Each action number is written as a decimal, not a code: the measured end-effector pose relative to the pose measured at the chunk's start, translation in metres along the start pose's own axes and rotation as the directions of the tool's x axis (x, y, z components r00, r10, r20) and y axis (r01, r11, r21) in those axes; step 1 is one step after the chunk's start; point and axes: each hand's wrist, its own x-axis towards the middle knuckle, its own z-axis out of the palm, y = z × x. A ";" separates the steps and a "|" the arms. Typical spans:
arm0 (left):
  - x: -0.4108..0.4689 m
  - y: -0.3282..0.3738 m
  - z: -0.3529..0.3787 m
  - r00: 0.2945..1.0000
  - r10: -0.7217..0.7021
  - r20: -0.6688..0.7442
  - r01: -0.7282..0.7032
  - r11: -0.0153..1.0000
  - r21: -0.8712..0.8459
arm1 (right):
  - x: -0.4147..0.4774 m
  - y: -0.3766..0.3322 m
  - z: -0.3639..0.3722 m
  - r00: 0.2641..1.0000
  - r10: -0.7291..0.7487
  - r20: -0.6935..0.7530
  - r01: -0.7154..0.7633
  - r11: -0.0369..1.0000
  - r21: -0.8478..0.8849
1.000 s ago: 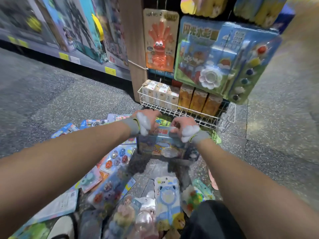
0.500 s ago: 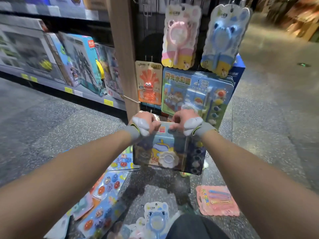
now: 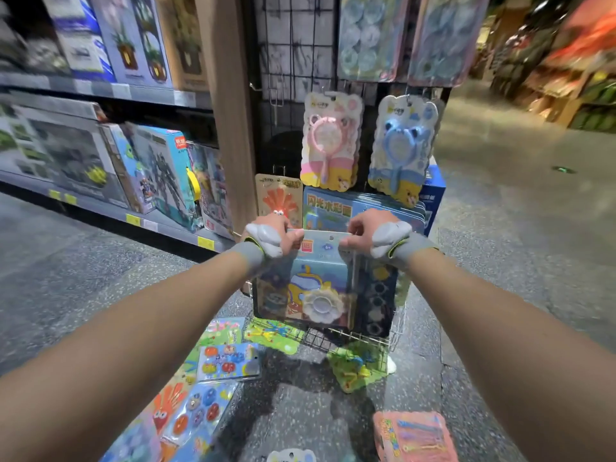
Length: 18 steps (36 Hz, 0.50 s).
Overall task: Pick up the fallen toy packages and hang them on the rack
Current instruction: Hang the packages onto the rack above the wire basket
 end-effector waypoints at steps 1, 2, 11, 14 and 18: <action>0.004 -0.001 -0.003 1.000 0.006 -0.002 -0.006 1.000 -0.006 | 0.000 0.004 -0.004 1.000 0.013 -0.014 -0.012 1.000 0.011; 0.005 -0.003 -0.004 1.000 0.007 0.011 -0.007 1.000 -0.009 | -0.002 0.007 -0.004 0.999 0.030 -0.027 -0.029 0.999 0.023; 0.028 0.003 -0.018 0.999 0.033 -0.016 -0.033 0.999 -0.032 | 0.004 0.013 -0.027 0.992 0.062 -0.107 -0.063 0.998 -0.014; 0.033 0.001 -0.017 0.997 0.034 -0.064 -0.038 0.997 -0.068 | 0.006 0.015 -0.029 0.989 0.076 -0.125 -0.076 0.997 0.004; 0.043 0.004 -0.020 0.996 0.046 -0.072 -0.052 0.995 -0.089 | 0.007 0.018 -0.034 0.983 0.094 -0.157 -0.091 0.996 0.027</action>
